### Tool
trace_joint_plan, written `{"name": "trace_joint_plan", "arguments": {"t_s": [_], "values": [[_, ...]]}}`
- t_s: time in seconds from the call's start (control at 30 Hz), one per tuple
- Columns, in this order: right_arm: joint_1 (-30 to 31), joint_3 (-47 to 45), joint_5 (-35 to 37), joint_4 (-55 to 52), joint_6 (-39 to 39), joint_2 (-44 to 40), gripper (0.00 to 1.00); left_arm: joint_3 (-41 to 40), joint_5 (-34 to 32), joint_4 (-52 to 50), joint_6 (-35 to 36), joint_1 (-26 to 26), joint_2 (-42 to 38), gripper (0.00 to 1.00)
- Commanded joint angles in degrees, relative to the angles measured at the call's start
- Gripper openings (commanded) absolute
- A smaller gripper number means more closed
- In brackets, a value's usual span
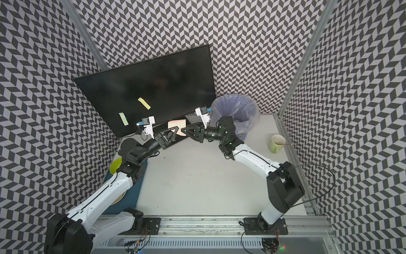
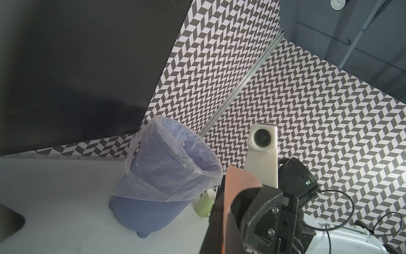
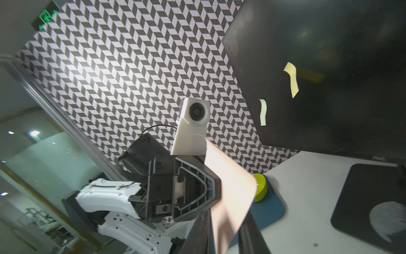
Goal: Remove the sticky note from the monitor
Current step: Tear off the sticky note from the monitor, then place the sticky note in the trash bin.
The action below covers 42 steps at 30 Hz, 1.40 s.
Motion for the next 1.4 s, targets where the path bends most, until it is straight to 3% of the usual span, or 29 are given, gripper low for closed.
{"name": "trace_joint_plan", "arguments": {"t_s": [0.0, 0.03, 0.17, 0.3, 0.47, 0.63, 0.87, 1.0, 1.37], "values": [[0.4, 1.5, -1.1, 2.4, -0.3, -0.3, 0.05, 2.5, 1.2, -1.0, 1.1, -0.3, 0.4, 0.18], [0.4, 1.5, -1.1, 1.8, -0.7, -0.5, 0.01, 2.5, 1.1, -1.4, 1.3, -0.3, 0.3, 0.25], [-0.5, 1.7, 1.2, -3.1, -4.7, -2.2, 0.0, 3.4, -0.6, -6.3, 4.8, -0.2, -1.1, 0.49], [-4.6, 2.3, 4.0, -9.5, -8.5, -4.7, 0.0, 4.7, -3.6, -13.1, 9.3, 0.3, -2.9, 0.66], [-13.1, 2.0, 11.9, -18.5, -15.0, -9.1, 0.0, 5.5, -5.8, -19.4, 13.7, 2.1, -4.1, 0.75], [-20.2, 1.0, 28.4, -24.5, -22.5, -12.8, 0.0, 5.2, -6.8, -23.0, 16.1, 6.5, -4.6, 0.78], [-26.3, 7.4, 39.4, -30.6, -28.7, -7.4, 0.01, 5.8, -7.5, -25.2, 18.6, 12.1, -4.4, 0.82], [-26.4, 12.5, 42.9, -34.0, -31.0, -3.1, 0.1, 5.9, -7.5, -26.0, 19.1, 15.0, -4.2, 0.84], [-26.2, 15.9, 40.3, -35.4, -32.2, -2.9, 0.58, 6.0, -3.8, -24.4, 16.6, 25.5, -2.8, 0.86]]}}
